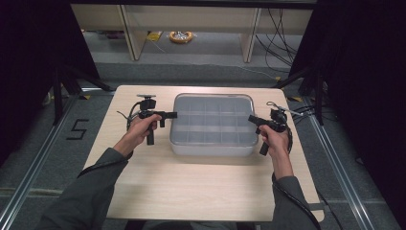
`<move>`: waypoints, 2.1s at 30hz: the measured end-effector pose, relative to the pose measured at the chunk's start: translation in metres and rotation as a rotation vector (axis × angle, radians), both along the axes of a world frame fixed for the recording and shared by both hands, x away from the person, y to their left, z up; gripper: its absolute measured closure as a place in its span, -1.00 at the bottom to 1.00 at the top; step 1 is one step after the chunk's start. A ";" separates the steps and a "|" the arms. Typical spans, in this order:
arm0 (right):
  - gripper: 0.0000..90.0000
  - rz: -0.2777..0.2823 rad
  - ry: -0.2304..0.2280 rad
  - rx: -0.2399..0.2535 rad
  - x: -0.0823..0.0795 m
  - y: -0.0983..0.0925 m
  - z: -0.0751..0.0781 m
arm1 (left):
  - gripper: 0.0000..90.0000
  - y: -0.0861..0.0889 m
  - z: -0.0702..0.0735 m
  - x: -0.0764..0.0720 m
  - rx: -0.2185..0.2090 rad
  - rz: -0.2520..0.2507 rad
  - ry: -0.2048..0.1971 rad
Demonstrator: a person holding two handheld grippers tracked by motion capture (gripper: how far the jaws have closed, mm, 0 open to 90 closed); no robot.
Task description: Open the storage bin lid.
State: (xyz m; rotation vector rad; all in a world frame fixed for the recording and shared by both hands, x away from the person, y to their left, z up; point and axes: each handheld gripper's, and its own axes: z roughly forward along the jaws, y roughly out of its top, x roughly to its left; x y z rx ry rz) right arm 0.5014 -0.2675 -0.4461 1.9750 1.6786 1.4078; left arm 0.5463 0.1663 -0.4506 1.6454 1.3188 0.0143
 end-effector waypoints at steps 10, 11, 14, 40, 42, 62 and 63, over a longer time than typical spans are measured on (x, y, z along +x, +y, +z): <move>0.41 0.001 -0.117 -0.016 -0.015 -0.003 0.026 | 0.50 0.004 0.026 -0.018 -0.021 -0.002 -0.072; 0.41 -0.006 -0.105 -0.002 -0.017 -0.002 0.028 | 0.50 0.004 0.029 -0.021 -0.021 -0.014 -0.080; 0.41 -0.003 -0.134 0.001 -0.023 -0.006 0.034 | 0.53 0.005 0.035 -0.028 -0.031 -0.023 -0.095; 0.43 0.000 -0.184 0.056 -0.079 -0.016 0.049 | 0.55 0.008 0.051 -0.099 -0.079 -0.104 -0.183; 0.43 0.007 -0.197 0.034 -0.084 -0.019 0.047 | 0.54 0.008 0.051 -0.107 -0.083 -0.118 -0.184; 0.44 0.013 -0.214 0.020 -0.143 -0.026 0.022 | 0.54 0.007 0.012 -0.153 -0.092 -0.210 -0.109; 0.44 0.013 -0.214 0.020 -0.143 -0.026 0.022 | 0.54 0.007 0.010 -0.153 -0.086 -0.213 -0.101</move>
